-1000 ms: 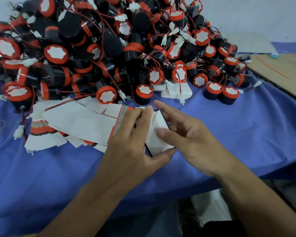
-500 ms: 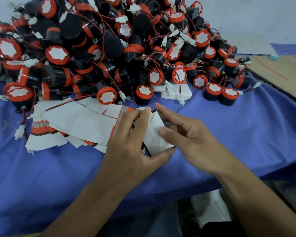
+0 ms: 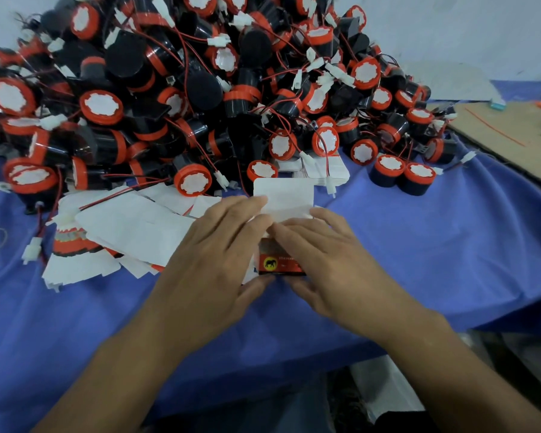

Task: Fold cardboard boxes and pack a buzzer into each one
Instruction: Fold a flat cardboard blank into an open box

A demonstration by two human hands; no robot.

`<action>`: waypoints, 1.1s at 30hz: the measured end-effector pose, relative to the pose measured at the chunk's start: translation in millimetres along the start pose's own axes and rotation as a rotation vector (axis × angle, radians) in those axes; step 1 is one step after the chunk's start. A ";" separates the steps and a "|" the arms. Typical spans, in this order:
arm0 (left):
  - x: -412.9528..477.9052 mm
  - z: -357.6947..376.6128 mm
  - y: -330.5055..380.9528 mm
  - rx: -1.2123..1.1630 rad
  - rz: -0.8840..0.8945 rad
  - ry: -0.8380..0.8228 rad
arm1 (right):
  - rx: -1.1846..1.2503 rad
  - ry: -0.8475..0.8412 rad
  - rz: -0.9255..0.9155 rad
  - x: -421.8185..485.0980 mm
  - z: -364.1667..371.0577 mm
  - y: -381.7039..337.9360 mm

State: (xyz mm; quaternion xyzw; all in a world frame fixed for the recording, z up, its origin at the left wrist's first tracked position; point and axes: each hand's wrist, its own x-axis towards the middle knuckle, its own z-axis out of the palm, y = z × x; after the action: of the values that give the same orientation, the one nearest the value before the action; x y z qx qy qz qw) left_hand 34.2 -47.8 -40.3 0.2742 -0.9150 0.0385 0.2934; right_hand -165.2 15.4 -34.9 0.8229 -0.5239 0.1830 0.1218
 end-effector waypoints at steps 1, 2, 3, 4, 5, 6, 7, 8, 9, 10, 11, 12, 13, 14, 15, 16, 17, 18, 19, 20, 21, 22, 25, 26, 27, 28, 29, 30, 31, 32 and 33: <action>-0.1 0.5 -1.2 0.004 0.002 -0.001 | -0.012 0.008 -0.003 1.1 -0.2 -1.0; -0.3 0.2 -2.7 0.009 -0.006 -0.004 | -0.011 0.009 0.009 1.7 -0.9 -2.1; -0.3 -0.4 -4.5 0.019 -0.022 -0.006 | 0.001 -0.003 0.037 2.0 -2.4 -3.3; 0.0 -1.3 -6.3 0.035 -0.040 -0.004 | 0.008 -0.017 0.078 2.2 -3.8 -4.2; 0.5 -2.4 -7.3 0.054 -0.056 0.004 | 0.006 -0.032 0.134 2.2 -5.1 -5.7; 1.1 -3.2 -7.2 0.068 -0.070 0.014 | -0.004 -0.049 0.204 2.3 -6.4 -8.3; 1.7 -3.6 -5.9 0.072 -0.080 0.023 | -0.009 -0.071 0.280 2.4 -7.5 -11.4; 1.9 -3.4 -3.9 0.070 -0.084 0.027 | -0.006 -0.093 0.352 2.7 -8.1 -14.8; 1.7 -2.7 -1.4 0.054 -0.083 0.023 | -0.005 -0.124 0.413 2.4 -7.9 -18.1; 1.1 -1.7 1.5 0.021 -0.085 0.013 | -0.012 -0.152 0.458 2.1 -7.5 -21.2; 0.4 -0.6 4.3 -0.032 -0.094 -0.002 | -0.025 -0.166 0.488 1.9 -7.5 -23.5; -0.5 0.9 7.0 -0.095 -0.107 -0.016 | -0.045 -0.163 0.503 2.2 -7.8 -25.1; -1.3 2.4 9.1 -0.155 -0.117 -0.029 | -0.060 -0.187 0.516 2.6 -8.3 -26.0; -1.7 3.8 11.0 -0.206 -0.127 -0.040 | -0.070 -0.218 0.534 1.7 -7.0 -24.8; -1.9 4.8 12.6 -0.251 -0.145 -0.049 | -0.078 -0.258 0.544 -0.5 -5.0 -22.2; -1.9 5.7 13.4 -0.295 -0.173 -0.052 | -0.077 -0.289 0.545 -2.1 -3.9 -18.8; -1.6 6.3 13.0 -0.341 -0.210 -0.053 | -0.056 -0.297 0.536 -3.1 -3.3 -15.9; -1.3 6.5 11.3 -0.387 -0.247 -0.057 | -0.007 -0.292 0.528 -3.6 -3.5 -14.5; -1.2 5.9 9.3 -0.434 -0.278 -0.066 | 0.054 -0.278 0.519 -4.2 -3.7 -14.1; -1.3 5.0 7.0 -0.479 -0.300 -0.074 | 0.116 -0.257 0.509 -5.7 -4.3 -13.9; -1.6 4.1 4.8 -0.514 -0.314 -0.081 | 0.181 -0.229 0.500 -7.6 -4.7 -13.8; -1.9 3.4 2.9 -0.543 -0.329 -0.084 | 0.256 -0.189 0.501 -8.9 -5.8 -14.1; -3.8 4.4 2.1 -0.623 -0.430 -0.118 | 0.467 -0.091 0.578 -8.4 -8.0 -9.2; -4.7 6.4 2.4 -0.630 -0.457 -0.131 | 0.509 -0.062 0.600 -5.8 -8.1 -5.5; -5.5 8.4 2.6 -0.624 -0.474 -0.139 | 0.537 -0.035 0.618 -2.4 -8.3 -1.3; -6.5 9.9 2.3 -0.612 -0.485 -0.140 | 0.569 -0.007 0.637 1.6 -7.8 3.4; -7.2 10.3 1.2 -0.596 -0.496 -0.133 | 0.615 0.027 0.669 6.6 -6.4 8.9; -7.6 10.0 -1.0 -0.571 -0.508 -0.122 | 0.676 0.065 0.723 12.0 -4.2 15.0; -8.1 9.1 -3.8 -0.538 -0.521 -0.115 | 0.750 0.106 0.787 18.2 -0.7 22.2; -8.4 7.8 -7.1 -0.500 -0.536 -0.114 | 0.839 0.152 0.855 24.9 4.0 30.1; -9.1 6.5 -10.3 -0.465 -0.554 -0.117 | 0.917 0.190 0.907 31.4 9.6 37.6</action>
State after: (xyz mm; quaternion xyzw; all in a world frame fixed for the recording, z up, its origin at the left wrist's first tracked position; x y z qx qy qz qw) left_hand 42.4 -53.6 -51.7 0.4395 -0.8055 -0.2673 0.2944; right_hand -185.5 -29.9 -29.8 0.4690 -0.6747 0.4934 -0.2853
